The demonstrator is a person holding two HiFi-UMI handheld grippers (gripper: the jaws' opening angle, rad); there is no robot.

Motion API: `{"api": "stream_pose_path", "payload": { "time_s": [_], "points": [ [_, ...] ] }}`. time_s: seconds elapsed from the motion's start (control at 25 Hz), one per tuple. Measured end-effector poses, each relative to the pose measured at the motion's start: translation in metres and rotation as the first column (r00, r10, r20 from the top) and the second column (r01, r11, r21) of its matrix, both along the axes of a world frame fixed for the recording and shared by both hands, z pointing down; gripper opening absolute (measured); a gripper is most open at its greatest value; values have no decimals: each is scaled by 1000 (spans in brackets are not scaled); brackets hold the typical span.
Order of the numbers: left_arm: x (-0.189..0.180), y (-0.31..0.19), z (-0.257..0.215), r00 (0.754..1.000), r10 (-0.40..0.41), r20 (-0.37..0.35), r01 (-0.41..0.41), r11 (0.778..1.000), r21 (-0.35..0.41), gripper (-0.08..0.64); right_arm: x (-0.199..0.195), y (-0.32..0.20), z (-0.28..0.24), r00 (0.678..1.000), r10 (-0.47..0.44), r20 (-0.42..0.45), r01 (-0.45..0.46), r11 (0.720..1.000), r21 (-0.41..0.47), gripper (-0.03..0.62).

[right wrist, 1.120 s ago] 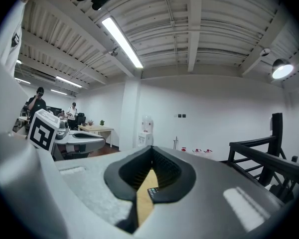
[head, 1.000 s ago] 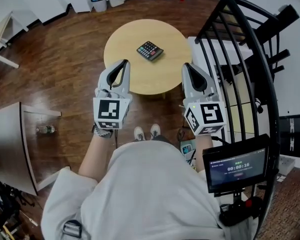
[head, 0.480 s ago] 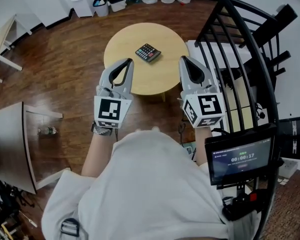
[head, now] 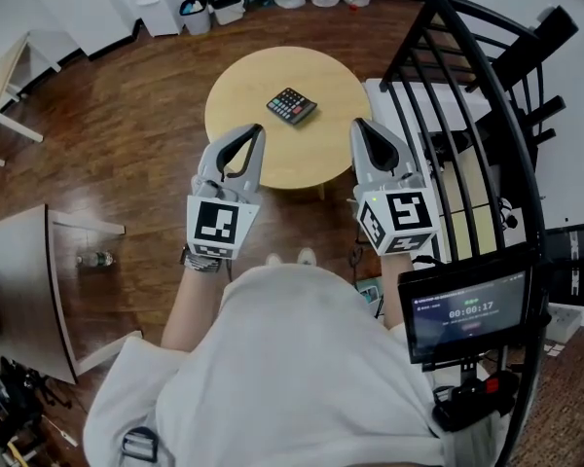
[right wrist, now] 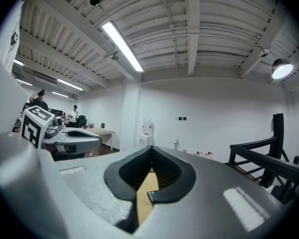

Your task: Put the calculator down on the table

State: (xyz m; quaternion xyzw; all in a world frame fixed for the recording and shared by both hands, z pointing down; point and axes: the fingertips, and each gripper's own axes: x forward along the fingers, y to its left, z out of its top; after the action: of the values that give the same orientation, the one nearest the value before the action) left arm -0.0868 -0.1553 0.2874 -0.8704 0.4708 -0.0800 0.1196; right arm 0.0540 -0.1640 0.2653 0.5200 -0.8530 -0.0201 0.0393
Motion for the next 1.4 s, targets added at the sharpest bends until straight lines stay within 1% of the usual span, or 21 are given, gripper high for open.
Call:
{"api": "stream_pose_path", "payload": {
  "time_s": [0.24,0.48,0.6,0.76,0.88,1.04,1.28,1.4],
  "points": [
    [-12,-3,18,1000,5,24,-4,999,-42,6,0,0,14,1000,30,-8,-30,999,-33,0],
    [-23,-11,25,999,-4,39,7,999,-52,6,5,4,25,998,61,-6,-61,996,-62,0],
    [-23,-9,23,1000,-4,29,6,999,-49,6,7,6,28,998,64,-9,-64,995,-70,0],
    [-18,-4,25,1000,-13,-8,13,998,-63,6,7,9,23,998,65,9,-64,996,-56,0],
    [-8,11,28,999,-19,-28,17,997,-75,6,8,23,16,999,48,9,-47,998,-32,0],
    [2,40,19,998,-33,-55,29,997,-65,6,14,52,6,1000,21,8,-21,1000,-10,-1],
    [19,93,23,997,-53,-51,50,996,-67,6,35,103,9,1000,15,3,-15,1000,2,0],
    [33,124,23,998,-44,-43,41,997,-63,6,47,134,8,1000,15,9,-15,1000,11,0]
  ]
}}
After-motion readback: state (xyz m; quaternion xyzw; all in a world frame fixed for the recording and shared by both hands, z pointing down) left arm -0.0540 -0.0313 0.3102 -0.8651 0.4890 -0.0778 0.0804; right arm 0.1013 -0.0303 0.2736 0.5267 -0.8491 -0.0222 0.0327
